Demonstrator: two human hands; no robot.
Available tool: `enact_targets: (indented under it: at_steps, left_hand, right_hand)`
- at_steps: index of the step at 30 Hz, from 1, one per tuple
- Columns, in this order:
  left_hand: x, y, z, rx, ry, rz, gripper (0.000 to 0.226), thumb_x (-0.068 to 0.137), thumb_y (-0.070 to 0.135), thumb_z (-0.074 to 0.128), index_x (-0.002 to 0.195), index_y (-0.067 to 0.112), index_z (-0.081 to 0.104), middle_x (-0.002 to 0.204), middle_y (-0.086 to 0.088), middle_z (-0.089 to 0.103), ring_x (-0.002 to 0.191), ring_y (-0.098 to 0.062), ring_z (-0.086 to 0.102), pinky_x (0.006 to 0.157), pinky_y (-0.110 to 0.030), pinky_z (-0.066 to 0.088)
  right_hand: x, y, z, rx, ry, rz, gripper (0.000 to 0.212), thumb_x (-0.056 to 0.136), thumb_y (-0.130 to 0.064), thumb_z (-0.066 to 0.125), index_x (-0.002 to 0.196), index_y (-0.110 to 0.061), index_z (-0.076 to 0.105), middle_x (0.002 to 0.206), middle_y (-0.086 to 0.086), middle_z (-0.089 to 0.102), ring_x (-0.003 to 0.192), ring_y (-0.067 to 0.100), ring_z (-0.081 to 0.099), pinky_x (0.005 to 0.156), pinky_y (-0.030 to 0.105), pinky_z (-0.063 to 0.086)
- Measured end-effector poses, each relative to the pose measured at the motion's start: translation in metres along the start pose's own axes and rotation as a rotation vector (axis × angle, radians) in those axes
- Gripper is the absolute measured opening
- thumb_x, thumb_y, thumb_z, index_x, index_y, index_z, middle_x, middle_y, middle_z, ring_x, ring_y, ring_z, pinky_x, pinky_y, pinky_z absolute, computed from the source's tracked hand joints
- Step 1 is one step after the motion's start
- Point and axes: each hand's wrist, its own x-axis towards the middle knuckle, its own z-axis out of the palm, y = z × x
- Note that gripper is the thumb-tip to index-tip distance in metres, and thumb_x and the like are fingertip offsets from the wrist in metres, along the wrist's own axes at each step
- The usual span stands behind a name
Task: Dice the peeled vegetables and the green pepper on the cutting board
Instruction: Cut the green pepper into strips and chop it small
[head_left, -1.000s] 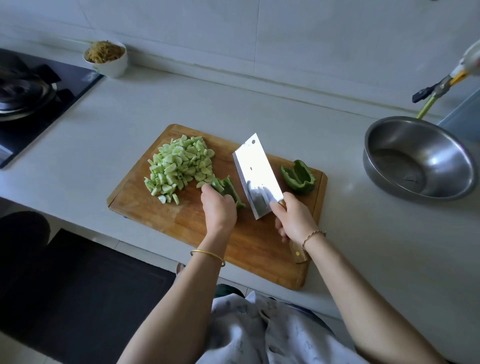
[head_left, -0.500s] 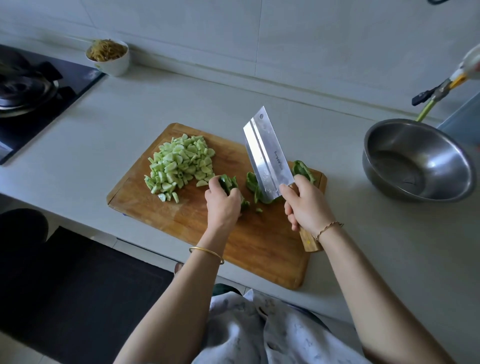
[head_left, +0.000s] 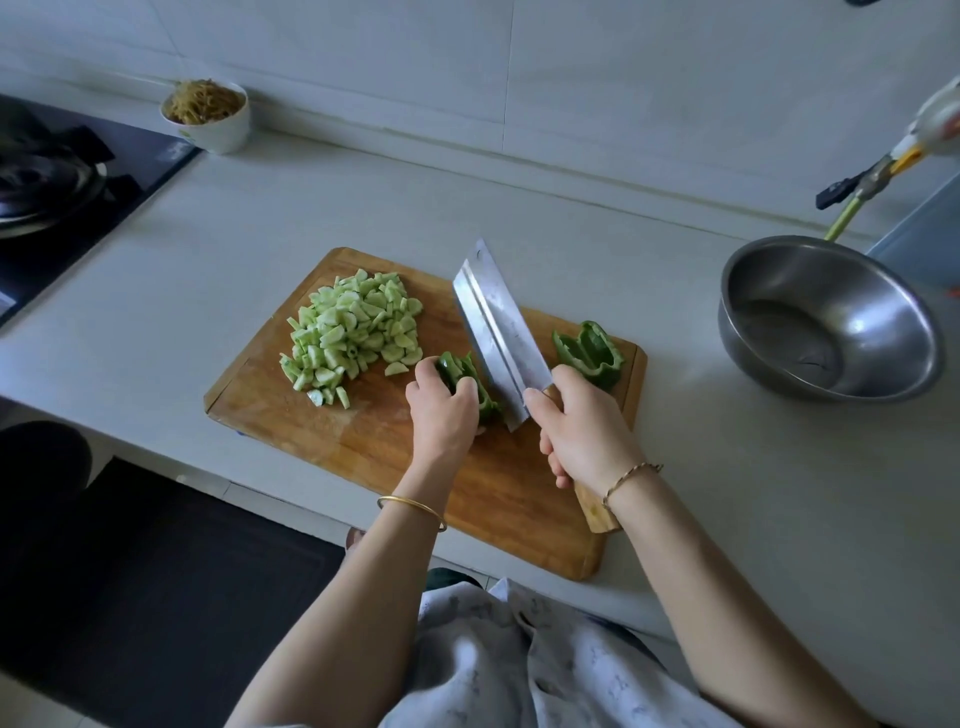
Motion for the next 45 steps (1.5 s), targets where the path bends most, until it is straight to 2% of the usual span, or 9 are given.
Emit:
enact_targets:
  at_steps: [6,11,19,24,30,35,37,41,45]
  left_hand:
    - [0.003,-0.002,0.001,0.022,0.007,-0.003,0.043,0.089,0.017,0.046,0.131,0.014,0.037,0.117,-0.011,0.040,0.098,-0.029,0.054,0.049,-0.026,0.055]
    - [0.003,-0.002,0.002,0.118,0.043,0.023,0.046,0.089,0.019,0.047,0.133,0.011,0.034,0.118,-0.015,0.044,0.097,-0.034,0.055,0.070,-0.048,0.058]
    - [0.002,0.004,0.006,0.220,0.074,0.001,0.042,0.093,0.013,0.041,0.134,0.005,0.032,0.125,-0.016,0.039,0.106,-0.031,0.044,0.084,-0.040,0.044]
    - [0.002,0.005,0.007,0.258,0.067,-0.003,0.041,0.094,0.012,0.041,0.134,0.006,0.033,0.127,-0.017,0.040,0.109,-0.033,0.045,0.092,-0.048,0.045]
    - [0.003,0.008,0.008,0.286,0.075,-0.022,0.038,0.094,0.009,0.039,0.131,0.007,0.035,0.129,-0.015,0.040,0.109,-0.033,0.047,0.091,-0.045,0.046]
    - [0.001,0.008,0.009,0.314,0.083,-0.001,0.032,0.094,0.006,0.039,0.125,0.006,0.038,0.125,-0.015,0.042,0.107,-0.032,0.047,0.086,-0.042,0.045]
    - [0.001,0.007,0.009,0.319,0.078,0.020,0.030,0.093,0.005,0.039,0.123,0.007,0.038,0.123,-0.014,0.042,0.106,-0.031,0.046,0.085,-0.039,0.044]
    - [-0.002,0.003,0.008,0.295,0.072,0.040,0.036,0.092,0.003,0.040,0.128,0.008,0.036,0.125,-0.013,0.041,0.109,-0.029,0.044,0.088,-0.041,0.045]
    - [-0.008,-0.001,0.007,0.273,0.104,0.076,0.038,0.092,0.003,0.041,0.129,0.004,0.034,0.124,-0.014,0.041,0.108,-0.028,0.045,0.088,-0.040,0.046]
  right_hand:
    - [-0.002,-0.002,0.010,-0.164,-0.018,0.009,0.016,0.102,-0.031,0.040,0.094,-0.017,0.043,0.070,-0.002,0.053,0.051,0.013,0.052,0.054,0.038,0.057]
    - [0.000,-0.009,0.014,-0.258,0.004,-0.014,0.018,0.102,-0.031,0.039,0.100,-0.014,0.045,0.076,0.002,0.058,0.062,0.020,0.059,0.061,0.044,0.058]
    - [-0.003,-0.003,0.010,-0.277,-0.007,-0.023,0.018,0.102,-0.031,0.040,0.095,-0.015,0.044,0.074,0.001,0.056,0.061,0.019,0.056,0.058,0.040,0.057]
    - [0.001,0.003,0.022,-0.343,0.001,-0.018,0.018,0.102,-0.029,0.039,0.091,-0.016,0.039,0.068,-0.007,0.044,0.064,0.017,0.052,0.055,0.029,0.043]
    - [0.013,0.001,0.030,-0.363,-0.013,-0.004,0.016,0.103,-0.029,0.039,0.092,-0.017,0.037,0.072,-0.004,0.047,0.060,0.013,0.047,0.047,0.022,0.033]
    - [0.010,0.003,0.020,-0.296,-0.082,0.046,0.018,0.103,-0.028,0.038,0.091,-0.014,0.041,0.072,-0.002,0.049,0.059,0.017,0.052,0.060,0.039,0.056]
    - [0.014,0.003,0.021,-0.282,-0.086,0.060,0.017,0.103,-0.028,0.039,0.092,-0.014,0.042,0.073,-0.001,0.051,0.060,0.017,0.054,0.061,0.039,0.056]
    - [0.022,0.004,0.035,-0.301,-0.027,0.038,0.017,0.102,-0.026,0.040,0.090,-0.015,0.039,0.068,-0.005,0.045,0.058,0.011,0.047,0.051,0.026,0.041]
    - [0.027,0.006,0.038,-0.243,0.005,0.045,0.015,0.102,-0.026,0.040,0.093,-0.015,0.040,0.069,-0.005,0.046,0.067,0.017,0.056,0.061,0.033,0.052]
